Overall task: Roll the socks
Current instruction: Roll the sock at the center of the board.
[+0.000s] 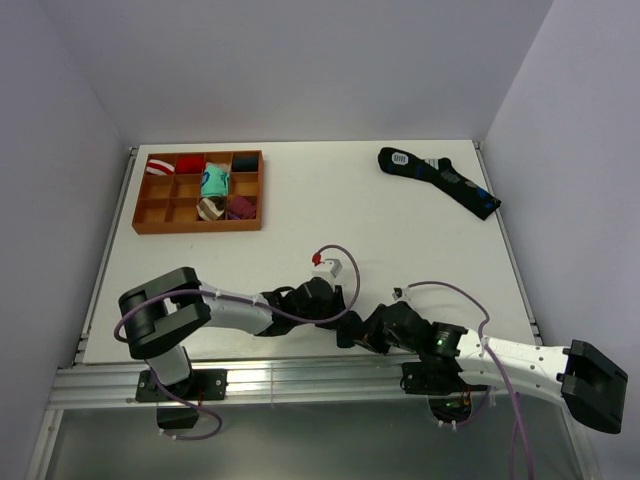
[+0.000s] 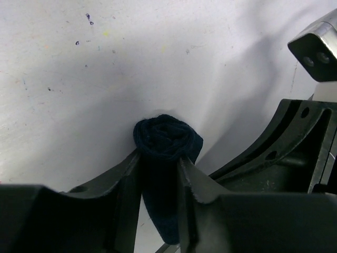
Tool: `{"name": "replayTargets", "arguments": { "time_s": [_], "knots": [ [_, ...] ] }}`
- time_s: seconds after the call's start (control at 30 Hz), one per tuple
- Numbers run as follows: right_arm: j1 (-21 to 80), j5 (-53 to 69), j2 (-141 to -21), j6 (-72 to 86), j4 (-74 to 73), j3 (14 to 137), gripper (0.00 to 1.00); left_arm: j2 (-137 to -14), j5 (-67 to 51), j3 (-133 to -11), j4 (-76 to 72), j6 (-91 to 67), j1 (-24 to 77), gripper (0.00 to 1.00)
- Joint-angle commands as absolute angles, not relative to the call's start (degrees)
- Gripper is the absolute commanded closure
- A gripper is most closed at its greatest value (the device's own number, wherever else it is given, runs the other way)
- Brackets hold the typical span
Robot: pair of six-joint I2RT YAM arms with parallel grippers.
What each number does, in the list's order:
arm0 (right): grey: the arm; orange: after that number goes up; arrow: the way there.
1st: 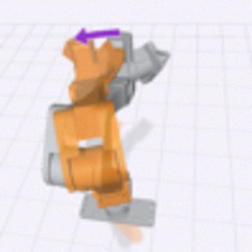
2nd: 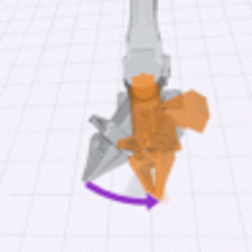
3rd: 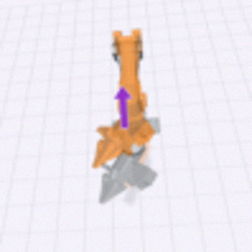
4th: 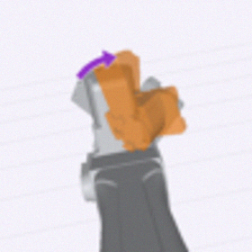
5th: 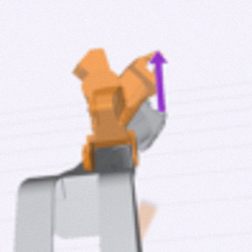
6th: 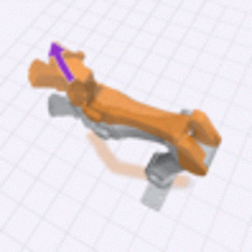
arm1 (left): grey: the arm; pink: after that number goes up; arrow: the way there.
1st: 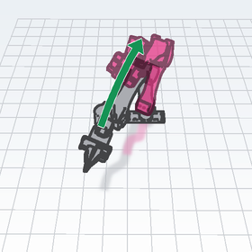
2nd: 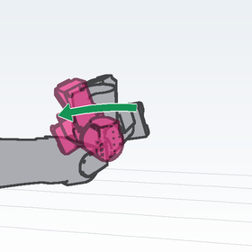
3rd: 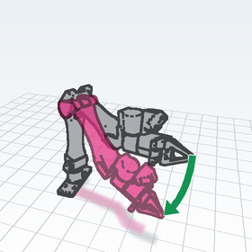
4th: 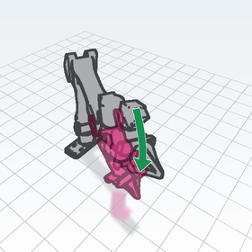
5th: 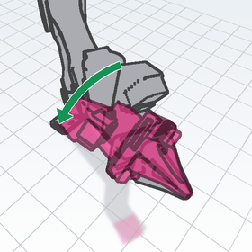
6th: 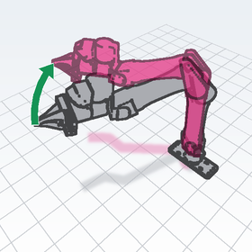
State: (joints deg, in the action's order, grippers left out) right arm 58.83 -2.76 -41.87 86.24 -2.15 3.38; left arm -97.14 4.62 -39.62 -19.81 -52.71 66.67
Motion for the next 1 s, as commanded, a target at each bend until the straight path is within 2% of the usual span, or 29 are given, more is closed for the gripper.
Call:
{"name": "replayTargets", "arguments": {
  "time_s": [0.0, 0.1, 0.2, 0.33, 0.43, 0.63, 0.97],
  "knots": [
    [58.54, -4.39, -43.15, 84.64, -5.80, -4.40, 0.94, -99.49, 6.50, -41.13, -12.13, -50.63, 67.94, 0.72],
    [58.54, -4.83, -43.50, 84.11, -6.33, -3.78, 0.94, -100.19, 7.47, -42.45, -9.94, -50.28, 68.29, 0.82],
    [58.54, -5.53, -43.24, 83.32, -7.38, -2.82, 0.87, -101.42, 10.19, -44.90, -5.37, -49.84, 68.90, 0.92],
    [58.62, -7.64, -41.84, 80.43, -12.56, 1.56, 0.68, -102.39, 14.58, -48.33, 2.00, -49.57, 69.70, 0.96],
    [58.54, -9.66, -40.43, 77.97, -16.51, 4.91, 0.58, -102.30, 18.71, -50.35, 7.81, -49.48, 69.79, 0.99],
    [58.54, -12.12, -40.69, 73.84, -18.99, 9.75, 0.57, -100.46, 26.09, -52.38, 17.92, -50.01, 69.87, 0.99],
    [59.94, -17.58, -46.32, 65.92, -16.62, 16.43, 0.60, -100.37, 29.44, -56.51, 27.23, -49.75, 70.05, 1.00]
  ]
}}
